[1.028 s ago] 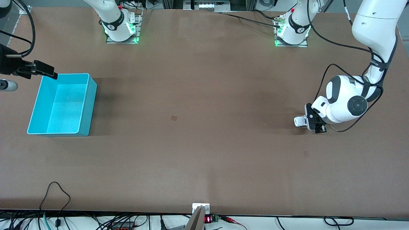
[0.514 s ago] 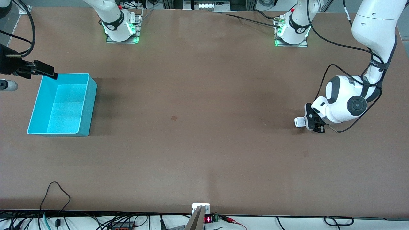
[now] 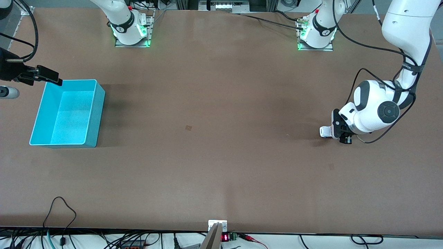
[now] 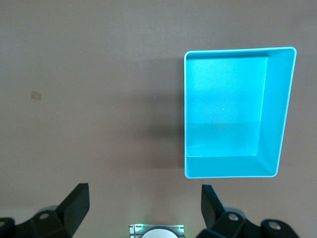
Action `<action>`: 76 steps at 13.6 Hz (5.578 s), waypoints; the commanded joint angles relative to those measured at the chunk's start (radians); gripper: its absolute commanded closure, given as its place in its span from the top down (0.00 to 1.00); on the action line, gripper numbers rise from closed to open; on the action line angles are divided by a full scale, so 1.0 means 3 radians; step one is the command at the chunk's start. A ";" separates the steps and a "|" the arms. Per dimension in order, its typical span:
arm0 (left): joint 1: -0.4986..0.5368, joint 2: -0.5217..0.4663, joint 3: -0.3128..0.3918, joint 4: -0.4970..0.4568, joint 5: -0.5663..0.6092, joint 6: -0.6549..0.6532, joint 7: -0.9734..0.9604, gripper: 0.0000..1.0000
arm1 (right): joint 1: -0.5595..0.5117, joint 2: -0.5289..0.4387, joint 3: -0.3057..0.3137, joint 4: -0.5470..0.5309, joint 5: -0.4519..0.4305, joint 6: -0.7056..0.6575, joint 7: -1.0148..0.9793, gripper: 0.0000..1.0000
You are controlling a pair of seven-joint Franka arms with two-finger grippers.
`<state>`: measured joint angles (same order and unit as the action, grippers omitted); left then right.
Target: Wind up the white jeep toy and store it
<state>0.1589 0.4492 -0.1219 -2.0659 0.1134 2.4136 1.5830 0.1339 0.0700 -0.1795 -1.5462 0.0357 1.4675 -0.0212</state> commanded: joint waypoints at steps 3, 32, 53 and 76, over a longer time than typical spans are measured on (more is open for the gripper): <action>0.0053 -0.0153 -0.0069 -0.0252 0.0057 0.0166 0.0026 0.20 | 0.0009 -0.0019 0.0000 -0.0010 0.0024 -0.0024 0.0040 1.00; 0.0355 0.0139 -0.0064 -0.0247 0.0353 0.0305 -0.0245 0.13 | 0.0014 -0.0019 0.0005 -0.0010 0.0024 -0.0029 0.0045 1.00; 0.0958 0.0379 -0.0064 -0.0007 0.0645 0.0320 0.0419 0.13 | 0.0019 -0.0019 0.0010 -0.0015 0.0034 -0.0029 0.0045 1.00; 0.0994 -0.0178 -0.0631 0.0894 0.0353 -0.1158 0.0568 1.00 | 0.0019 -0.0019 0.0010 -0.0015 0.0040 -0.0034 0.0045 1.00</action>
<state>0.4636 0.4239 -0.2913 -1.7963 0.2480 2.0900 1.7485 0.1365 0.0705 -0.1775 -1.5464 0.0358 1.4661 -0.0208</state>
